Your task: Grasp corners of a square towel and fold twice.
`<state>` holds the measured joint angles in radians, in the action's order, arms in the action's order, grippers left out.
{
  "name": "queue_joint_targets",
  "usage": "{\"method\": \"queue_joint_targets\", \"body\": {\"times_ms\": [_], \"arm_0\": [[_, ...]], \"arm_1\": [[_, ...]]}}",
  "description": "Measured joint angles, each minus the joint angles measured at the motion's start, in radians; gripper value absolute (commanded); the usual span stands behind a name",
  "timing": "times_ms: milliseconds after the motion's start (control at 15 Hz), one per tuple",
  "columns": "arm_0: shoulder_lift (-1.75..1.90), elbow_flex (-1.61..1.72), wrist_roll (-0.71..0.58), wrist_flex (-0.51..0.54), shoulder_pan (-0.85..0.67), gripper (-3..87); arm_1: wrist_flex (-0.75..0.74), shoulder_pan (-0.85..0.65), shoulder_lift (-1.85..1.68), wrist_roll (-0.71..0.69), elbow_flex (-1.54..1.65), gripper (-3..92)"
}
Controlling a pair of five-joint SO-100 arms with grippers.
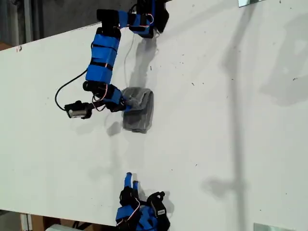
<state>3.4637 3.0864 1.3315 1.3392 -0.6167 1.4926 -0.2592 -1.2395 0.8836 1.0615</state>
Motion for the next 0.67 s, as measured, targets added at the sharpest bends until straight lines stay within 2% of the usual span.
{"method": "queue_joint_targets", "body": {"times_ms": [200,267,333,400,533,667], "arm_0": [[0.000,0.000,-0.003,-0.003,-0.005,21.2],[0.000,0.000,-0.003,-0.003,-0.005,21.2],[0.000,0.000,-0.003,-0.003,-0.005,21.1],[0.000,0.000,-0.003,-0.003,-0.005,21.1],[0.000,0.002,-0.003,-0.003,-0.005,21.1],[0.000,0.002,-0.003,-0.003,-0.005,21.1]], "arm_1": [[-0.061,0.040,0.018,-0.083,-0.003,-0.1],[-0.075,0.048,0.018,-0.092,-0.003,5.0],[-0.081,0.051,0.018,-0.098,-0.003,21.4],[-0.081,0.051,0.018,-0.101,-0.003,30.7],[-0.091,0.049,0.018,-0.115,-0.009,34.8],[-0.095,0.038,0.015,-0.123,-0.021,34.5]]}}
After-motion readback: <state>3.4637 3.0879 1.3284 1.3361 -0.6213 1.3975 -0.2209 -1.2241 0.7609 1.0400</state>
